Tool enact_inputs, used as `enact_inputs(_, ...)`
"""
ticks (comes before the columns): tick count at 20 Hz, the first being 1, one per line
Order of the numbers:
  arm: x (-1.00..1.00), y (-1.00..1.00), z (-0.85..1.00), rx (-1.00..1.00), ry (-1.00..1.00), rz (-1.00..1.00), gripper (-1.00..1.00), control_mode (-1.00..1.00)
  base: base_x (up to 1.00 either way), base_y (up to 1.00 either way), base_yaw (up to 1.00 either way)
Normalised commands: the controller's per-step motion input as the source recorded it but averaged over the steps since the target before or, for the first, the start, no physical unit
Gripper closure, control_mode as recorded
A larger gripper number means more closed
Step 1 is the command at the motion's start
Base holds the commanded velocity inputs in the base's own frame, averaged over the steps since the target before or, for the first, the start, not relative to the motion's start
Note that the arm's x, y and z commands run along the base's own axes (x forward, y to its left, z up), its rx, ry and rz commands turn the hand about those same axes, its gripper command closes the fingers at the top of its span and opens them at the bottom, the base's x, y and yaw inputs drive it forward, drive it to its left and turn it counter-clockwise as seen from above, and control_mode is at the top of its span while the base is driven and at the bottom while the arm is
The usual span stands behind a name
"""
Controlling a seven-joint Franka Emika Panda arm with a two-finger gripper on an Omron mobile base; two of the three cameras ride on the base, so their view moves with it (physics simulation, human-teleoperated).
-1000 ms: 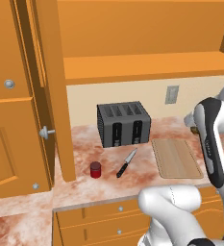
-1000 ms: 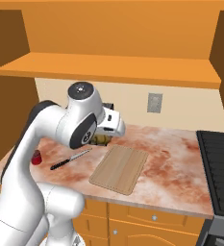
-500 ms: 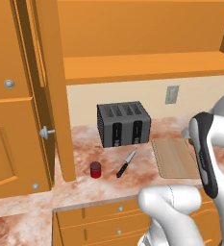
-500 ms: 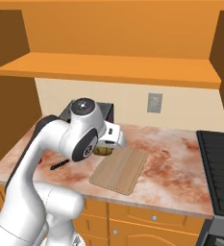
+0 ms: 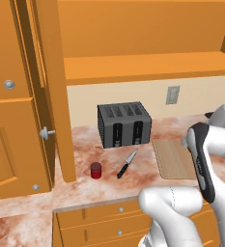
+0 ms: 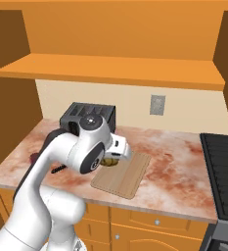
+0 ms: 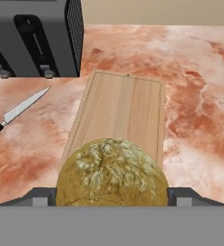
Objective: Pick the bread, place it on the cutting board, pick the jam, place it on the counter, and close the cabinet.
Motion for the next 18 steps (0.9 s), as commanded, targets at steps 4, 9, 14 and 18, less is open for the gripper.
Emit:
enact_inputs(4, 0.20, -0.12, -0.37, 0.00, 0.00, 0.00, 1.00, -1.00, 0.00, 0.00, 0.00)
enact_inputs(9, 0.22, -0.08, -0.34, 0.00, 0.00, 0.00, 1.00, -1.00, 0.00, 0.00, 0.00)
enact_inputs(14, 0.29, -0.01, -0.21, 0.00, 0.00, 0.00, 1.00, -1.00, 0.00, 0.00, 0.00)
enact_inputs(18, 0.34, 0.00, -0.17, 0.00, 0.00, 0.00, 1.00, -1.00, 0.00, 0.00, 0.00)
